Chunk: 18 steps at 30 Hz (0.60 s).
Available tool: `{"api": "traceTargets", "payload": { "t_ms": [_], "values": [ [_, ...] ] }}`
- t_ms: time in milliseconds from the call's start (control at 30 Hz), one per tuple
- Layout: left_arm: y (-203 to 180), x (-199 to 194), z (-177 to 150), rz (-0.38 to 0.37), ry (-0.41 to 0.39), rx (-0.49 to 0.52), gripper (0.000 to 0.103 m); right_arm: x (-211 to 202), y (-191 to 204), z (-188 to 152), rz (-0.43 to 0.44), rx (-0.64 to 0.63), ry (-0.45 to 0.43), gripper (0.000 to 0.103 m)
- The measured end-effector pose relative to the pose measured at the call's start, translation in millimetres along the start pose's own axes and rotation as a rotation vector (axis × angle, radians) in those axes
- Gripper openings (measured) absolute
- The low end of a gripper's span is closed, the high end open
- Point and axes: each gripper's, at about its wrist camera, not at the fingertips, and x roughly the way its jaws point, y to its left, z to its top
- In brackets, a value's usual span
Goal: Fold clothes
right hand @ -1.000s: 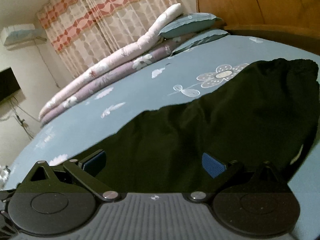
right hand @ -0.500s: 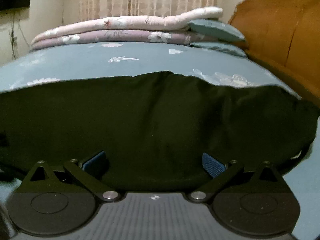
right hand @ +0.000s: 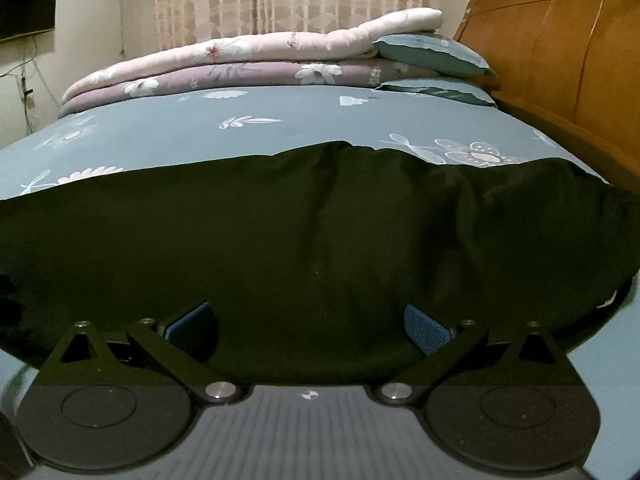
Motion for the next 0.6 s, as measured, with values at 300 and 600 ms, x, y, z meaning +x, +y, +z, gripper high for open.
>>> {"api": "traceTargets", "payload": {
  "t_ms": [300,600],
  "values": [
    [86,-14,17,0.13,0.055,-0.156,0.091,-1,-1,-3,-0.003,0.002,-0.016,0.103],
    [140,-67,29,0.28,0.044,-0.193,0.091,-1,-2,-2,-0.004,-0.002,-0.017,0.103]
  ]
}}
